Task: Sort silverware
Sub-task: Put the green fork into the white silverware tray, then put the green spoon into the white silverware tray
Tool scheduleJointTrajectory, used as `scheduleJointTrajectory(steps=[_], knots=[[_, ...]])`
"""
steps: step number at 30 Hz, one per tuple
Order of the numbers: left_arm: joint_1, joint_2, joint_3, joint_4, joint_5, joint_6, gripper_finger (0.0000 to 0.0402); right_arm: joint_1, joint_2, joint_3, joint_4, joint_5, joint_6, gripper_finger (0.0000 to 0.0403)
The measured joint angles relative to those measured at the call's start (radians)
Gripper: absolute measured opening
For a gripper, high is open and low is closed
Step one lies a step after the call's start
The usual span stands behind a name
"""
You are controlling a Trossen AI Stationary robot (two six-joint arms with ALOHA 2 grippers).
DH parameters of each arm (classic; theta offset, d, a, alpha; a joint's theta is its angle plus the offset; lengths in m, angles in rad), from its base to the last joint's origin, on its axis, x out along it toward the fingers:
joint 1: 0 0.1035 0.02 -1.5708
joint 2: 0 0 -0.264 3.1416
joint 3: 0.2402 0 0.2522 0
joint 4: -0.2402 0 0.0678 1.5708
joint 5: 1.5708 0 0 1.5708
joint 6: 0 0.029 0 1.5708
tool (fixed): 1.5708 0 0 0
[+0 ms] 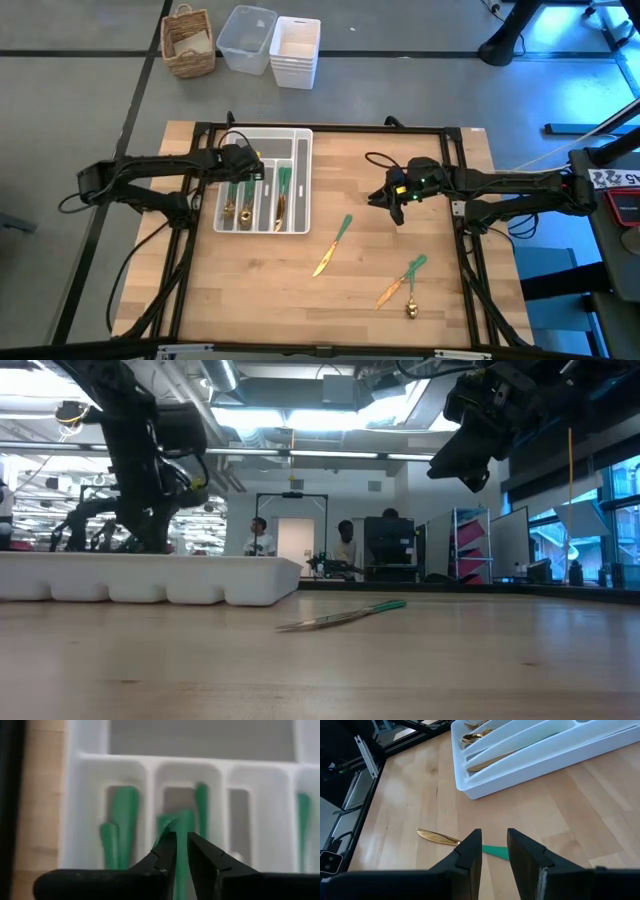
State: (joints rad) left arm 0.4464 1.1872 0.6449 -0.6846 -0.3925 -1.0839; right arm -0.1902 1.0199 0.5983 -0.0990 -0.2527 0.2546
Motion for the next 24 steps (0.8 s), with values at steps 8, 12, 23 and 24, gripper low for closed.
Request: scheduleJointTrajectory(steps=[8, 12, 23, 24], knots=[[0.127, 0.013, 0.000, -0.079, -0.049, -0.011, 0.0021, 0.000, 0.000, 0.000, 0.000, 0.001, 0.000, 0.0095], [0.156, 0.006, 0.001, -0.052, -0.022, -0.001, 0.0017, 0.000, 0.000, 0.000, -0.001, 0.001, 0.001, 0.0095], [0.171, -0.046, 0.021, 0.138, 0.056, 0.090, 0.0017, 0.001, 0.000, 0.000, 0.000, -0.004, 0.001, 0.0095], [0.172, -0.046, 0.021, 0.145, 0.067, 0.075, 0.0017, 0.001, 0.000, 0.000, -0.001, -0.005, 0.001, 0.0095]])
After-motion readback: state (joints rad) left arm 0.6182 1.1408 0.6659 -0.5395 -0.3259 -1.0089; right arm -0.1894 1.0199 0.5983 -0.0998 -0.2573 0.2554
